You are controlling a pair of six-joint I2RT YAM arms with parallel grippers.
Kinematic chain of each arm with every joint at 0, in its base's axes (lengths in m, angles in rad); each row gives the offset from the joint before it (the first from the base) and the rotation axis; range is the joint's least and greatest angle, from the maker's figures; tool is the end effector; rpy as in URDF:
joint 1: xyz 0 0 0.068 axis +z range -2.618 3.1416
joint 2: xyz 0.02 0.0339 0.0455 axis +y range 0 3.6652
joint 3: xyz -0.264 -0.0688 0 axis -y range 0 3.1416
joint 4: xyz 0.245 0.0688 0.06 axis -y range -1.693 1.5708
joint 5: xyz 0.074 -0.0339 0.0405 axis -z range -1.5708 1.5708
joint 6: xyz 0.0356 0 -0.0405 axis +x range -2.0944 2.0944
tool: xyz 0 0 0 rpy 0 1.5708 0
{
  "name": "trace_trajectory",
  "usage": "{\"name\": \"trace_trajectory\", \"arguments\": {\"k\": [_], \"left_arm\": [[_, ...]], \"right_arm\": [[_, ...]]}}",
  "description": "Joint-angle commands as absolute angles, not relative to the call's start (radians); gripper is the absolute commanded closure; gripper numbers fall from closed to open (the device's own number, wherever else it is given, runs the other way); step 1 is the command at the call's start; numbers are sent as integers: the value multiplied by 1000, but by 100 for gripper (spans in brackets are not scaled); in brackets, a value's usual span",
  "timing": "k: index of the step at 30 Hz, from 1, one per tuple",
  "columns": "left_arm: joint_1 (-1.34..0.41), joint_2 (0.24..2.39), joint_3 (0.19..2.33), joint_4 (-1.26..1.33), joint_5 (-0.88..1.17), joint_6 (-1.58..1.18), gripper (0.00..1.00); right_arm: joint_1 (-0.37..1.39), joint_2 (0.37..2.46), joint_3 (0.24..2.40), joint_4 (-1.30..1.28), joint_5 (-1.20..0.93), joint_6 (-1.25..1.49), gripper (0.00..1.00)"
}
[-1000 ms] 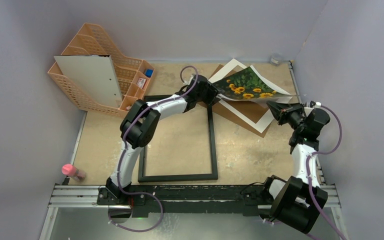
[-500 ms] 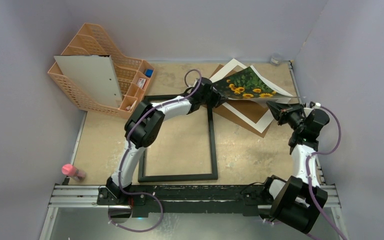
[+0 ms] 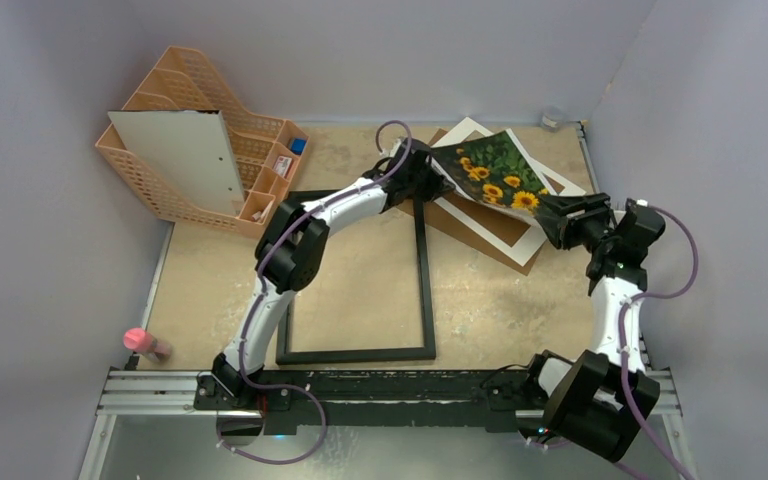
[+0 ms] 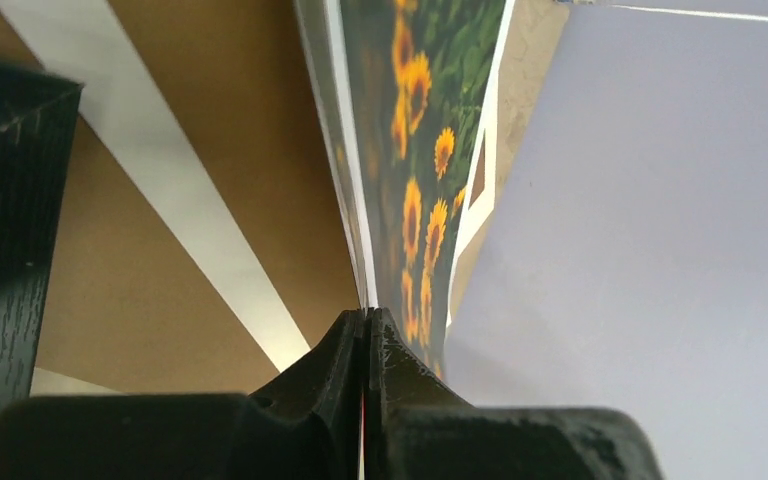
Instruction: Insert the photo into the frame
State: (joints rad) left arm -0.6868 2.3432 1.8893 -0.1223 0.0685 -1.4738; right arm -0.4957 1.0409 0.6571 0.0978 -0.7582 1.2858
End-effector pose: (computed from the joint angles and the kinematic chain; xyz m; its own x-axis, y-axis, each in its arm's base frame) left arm 0.4180 -0.3459 0.1894 -0.7146 -0.6982 -0.0441 -0.3538 0.4150 -0.8382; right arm 0.2157 -0.0888 0.2770 -0.2952 0.9518 -0.0836 0.1721 0.1390 0.9752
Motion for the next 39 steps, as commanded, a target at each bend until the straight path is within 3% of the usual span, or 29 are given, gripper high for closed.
{"name": "trace_trajectory", "arguments": {"k": [1,4,9,13,20,28,39], "left_arm": [[-673,2319,1970,-242,7,-1259,100],[-660,2322,1989,-280,24,-1149,100],[-645,2379,2174,-428,71,-951,100],[-634,2365,2230,-448,132,-846,100],[-609,2319,2237,-445,197,-789,100],[-557,2238,2300,-568,145,-626,100],[-425,2086,2289,-610,381,-551,100]], "right_arm": [[-498,1037,748,-186,-606,1037,35],[-497,1018,755,-270,-516,951,27],[-497,970,780,-362,-303,821,27],[-497,961,800,-316,-254,707,28],[-496,1131,784,-208,-401,630,31],[-494,1184,778,-148,-402,610,30],[-479,1233,798,-77,-529,590,29]]}}
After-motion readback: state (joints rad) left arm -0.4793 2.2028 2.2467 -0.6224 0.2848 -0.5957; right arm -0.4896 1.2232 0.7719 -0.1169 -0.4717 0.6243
